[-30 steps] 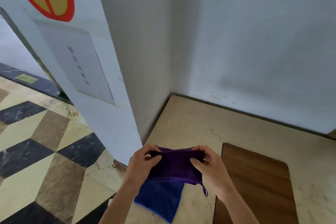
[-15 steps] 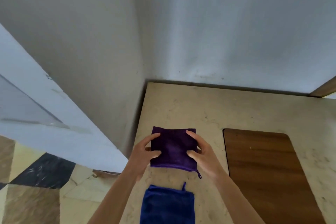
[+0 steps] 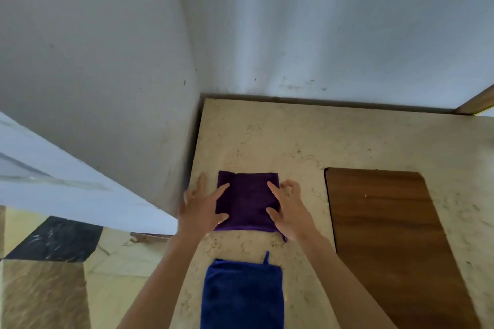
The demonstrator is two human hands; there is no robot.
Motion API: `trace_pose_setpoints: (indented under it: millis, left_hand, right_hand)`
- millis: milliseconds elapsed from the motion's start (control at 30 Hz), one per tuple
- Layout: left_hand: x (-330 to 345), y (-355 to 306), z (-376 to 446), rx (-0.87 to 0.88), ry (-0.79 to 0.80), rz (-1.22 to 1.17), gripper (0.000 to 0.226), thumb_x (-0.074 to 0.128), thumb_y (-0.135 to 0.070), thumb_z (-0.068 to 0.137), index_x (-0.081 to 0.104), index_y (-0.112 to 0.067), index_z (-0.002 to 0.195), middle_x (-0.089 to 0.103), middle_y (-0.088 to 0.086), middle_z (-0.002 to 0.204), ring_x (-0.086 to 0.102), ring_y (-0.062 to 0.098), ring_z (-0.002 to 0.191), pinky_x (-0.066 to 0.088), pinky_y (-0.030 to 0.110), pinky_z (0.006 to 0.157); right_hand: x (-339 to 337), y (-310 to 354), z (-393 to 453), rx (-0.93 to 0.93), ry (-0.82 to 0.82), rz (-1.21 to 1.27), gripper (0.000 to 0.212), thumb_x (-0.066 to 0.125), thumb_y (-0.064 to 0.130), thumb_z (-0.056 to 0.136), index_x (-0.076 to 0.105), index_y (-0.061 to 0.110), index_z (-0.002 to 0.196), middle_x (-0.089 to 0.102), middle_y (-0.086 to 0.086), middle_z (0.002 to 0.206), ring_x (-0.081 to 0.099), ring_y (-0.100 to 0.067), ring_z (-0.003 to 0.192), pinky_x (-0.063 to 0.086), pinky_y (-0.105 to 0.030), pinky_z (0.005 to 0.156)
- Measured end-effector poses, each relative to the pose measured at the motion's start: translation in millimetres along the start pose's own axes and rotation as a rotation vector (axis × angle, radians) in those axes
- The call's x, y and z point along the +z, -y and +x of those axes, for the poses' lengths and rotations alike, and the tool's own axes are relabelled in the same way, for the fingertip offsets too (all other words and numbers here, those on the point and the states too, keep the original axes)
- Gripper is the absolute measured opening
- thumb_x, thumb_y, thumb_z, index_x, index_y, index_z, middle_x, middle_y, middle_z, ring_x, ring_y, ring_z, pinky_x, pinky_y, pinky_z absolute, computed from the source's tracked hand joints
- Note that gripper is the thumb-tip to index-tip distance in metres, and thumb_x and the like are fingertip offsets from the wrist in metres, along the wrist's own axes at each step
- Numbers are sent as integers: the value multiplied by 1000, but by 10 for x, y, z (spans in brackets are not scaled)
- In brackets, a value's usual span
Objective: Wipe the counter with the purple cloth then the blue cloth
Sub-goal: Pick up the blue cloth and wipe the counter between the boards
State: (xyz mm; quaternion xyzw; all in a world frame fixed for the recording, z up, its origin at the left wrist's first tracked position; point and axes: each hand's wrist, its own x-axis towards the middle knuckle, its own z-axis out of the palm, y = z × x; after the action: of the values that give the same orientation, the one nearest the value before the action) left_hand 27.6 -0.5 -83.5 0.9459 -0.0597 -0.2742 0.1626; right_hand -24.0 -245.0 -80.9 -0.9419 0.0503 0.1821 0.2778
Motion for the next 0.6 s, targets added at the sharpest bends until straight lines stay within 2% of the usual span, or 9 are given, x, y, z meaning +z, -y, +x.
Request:
trace_pose_setpoints:
  millis: [67, 133, 200, 267, 333, 400, 433, 500, 600]
  left_hand:
    - [-31, 24, -28, -41, 3, 90, 83, 65, -56, 87, 9, -68, 147, -15, -5, 171, 10, 37, 152, 27, 61, 117]
    - [-85, -17, -44, -36, 32, 101, 83, 63, -58, 88, 6, -66, 148, -16, -5, 171, 8, 37, 152, 26, 62, 116]
    - [-169, -91, -94, -29, 32, 55, 83, 62, -54, 90, 9, -59, 153, -12, -2, 172, 10, 40, 152, 29, 60, 116]
    - [-241, -144, -225, 3, 7, -63, 77, 62, -53, 91, 20, -49, 156, 0, 4, 172, 13, 41, 152, 28, 59, 118]
    - [-210, -134, -471, 92, -6, -133, 74, 58, -62, 87, 35, -39, 153, 21, 6, 168, 19, 35, 152, 23, 52, 122]
    - [-61, -76, -822, 169, -51, -207, 75, 50, -71, 74, 54, -35, 140, 46, 2, 146, 34, 26, 140, 26, 37, 117]
    - [56, -25, -994, 185, -71, -261, 71, 52, -70, 70, 60, -36, 132, 48, -2, 132, 37, 21, 130, 29, 33, 112]
    - [330, 118, -1276, 207, -72, -282, 53, 67, -62, 73, 64, -42, 122, 37, -7, 115, 33, 14, 114, 37, 31, 106]
    - [682, 278, -1575, 211, -20, -237, 47, 69, -63, 72, 63, -50, 117, 28, -10, 112, 30, 12, 112, 40, 29, 99]
  right_hand:
    - [-73, -18, 19, 15, 13, -114, 69, 55, 48, 99, 18, 42, 157, 4, 5, 155, 65, -19, 104, 57, -31, 74]
    - [-192, -2, 22, 45, 53, -108, 74, 58, 53, 95, 18, 45, 156, 3, 4, 159, 60, -22, 121, 59, -37, 85]
    - [-280, 46, -53, 67, 77, -19, 80, 63, 52, 93, 19, 40, 159, 3, 1, 161, 59, -25, 123, 57, -41, 94]
    - [-305, 108, -254, 58, 21, 77, 74, 65, 44, 95, 28, 33, 157, 16, -2, 159, 65, -24, 111, 57, -39, 93]
    - [-239, 148, -556, 8, -80, 153, 56, 67, 34, 95, 48, 26, 147, 38, -3, 148, 64, -20, 105, 56, -35, 91]
    - [-101, 147, -886, -65, -139, 261, 38, 72, 23, 92, 65, 20, 129, 51, -2, 130, 63, -16, 106, 52, -27, 90]
    - [-16, 142, -1044, -94, -140, 306, 32, 74, 19, 90, 71, 18, 121, 53, 0, 124, 61, -12, 107, 48, -21, 91]
    - [182, 147, -1321, -128, -113, 307, 29, 79, 22, 85, 74, 18, 113, 52, 6, 119, 54, -1, 111, 39, -10, 95]
    - [476, 87, -1620, -126, -90, 355, 31, 78, 30, 85, 70, 21, 114, 46, 9, 123, 47, 4, 116, 39, -16, 97]
